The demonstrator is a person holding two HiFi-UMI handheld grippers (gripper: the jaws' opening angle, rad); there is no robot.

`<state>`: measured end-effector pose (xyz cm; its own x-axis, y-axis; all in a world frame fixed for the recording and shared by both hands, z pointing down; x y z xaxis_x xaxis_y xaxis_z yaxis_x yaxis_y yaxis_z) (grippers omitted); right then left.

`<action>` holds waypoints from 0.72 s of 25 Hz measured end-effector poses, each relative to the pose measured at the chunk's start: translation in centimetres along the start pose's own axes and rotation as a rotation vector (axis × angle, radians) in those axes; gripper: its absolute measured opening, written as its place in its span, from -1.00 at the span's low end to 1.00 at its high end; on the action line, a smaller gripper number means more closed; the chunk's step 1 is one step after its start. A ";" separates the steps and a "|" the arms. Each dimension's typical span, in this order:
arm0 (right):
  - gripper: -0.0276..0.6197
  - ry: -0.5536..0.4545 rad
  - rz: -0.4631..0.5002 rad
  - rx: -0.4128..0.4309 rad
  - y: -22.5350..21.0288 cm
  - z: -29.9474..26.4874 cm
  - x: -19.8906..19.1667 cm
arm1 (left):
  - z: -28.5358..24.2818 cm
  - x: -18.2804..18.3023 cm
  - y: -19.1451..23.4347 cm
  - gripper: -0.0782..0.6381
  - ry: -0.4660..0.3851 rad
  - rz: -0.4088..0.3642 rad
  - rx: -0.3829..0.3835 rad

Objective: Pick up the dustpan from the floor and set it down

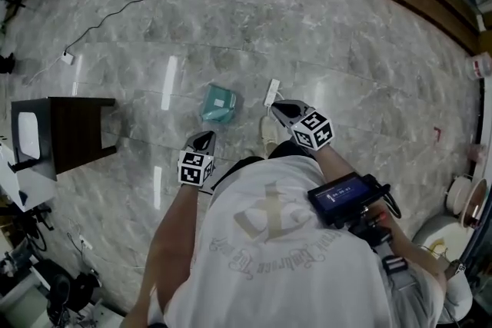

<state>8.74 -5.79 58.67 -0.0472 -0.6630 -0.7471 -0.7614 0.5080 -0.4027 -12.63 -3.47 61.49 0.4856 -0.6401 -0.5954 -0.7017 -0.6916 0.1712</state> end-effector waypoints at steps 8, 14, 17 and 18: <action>-0.86 0.025 0.001 0.029 0.8 -0.5 -0.2 | -0.8 -2.5 0.1 -0.74 0.130 -0.050 -0.009; -0.86 0.038 -0.008 0.028 0.8 -0.7 -0.3 | -1.7 -2.4 1.3 -0.66 0.200 -0.176 -0.021; -0.86 0.039 -0.014 0.017 0.4 -0.5 -0.2 | -2.4 -2.2 2.1 -0.55 0.238 -0.262 -0.025; -0.86 0.039 -0.018 0.011 0.2 -0.4 -0.2 | -2.7 -2.1 2.4 -0.51 0.251 -0.285 -0.028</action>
<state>8.32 -5.74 58.95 -0.0589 -0.6928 -0.7188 -0.7555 0.5015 -0.4215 -13.96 -4.66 65.29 0.7741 -0.4806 -0.4120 -0.5073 -0.8603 0.0504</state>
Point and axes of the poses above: the fingertips, and each gripper's own axes: z backward along the fingers, y to its left, x out of its top, the point moved 1 cm from there along z, backward along the fingers
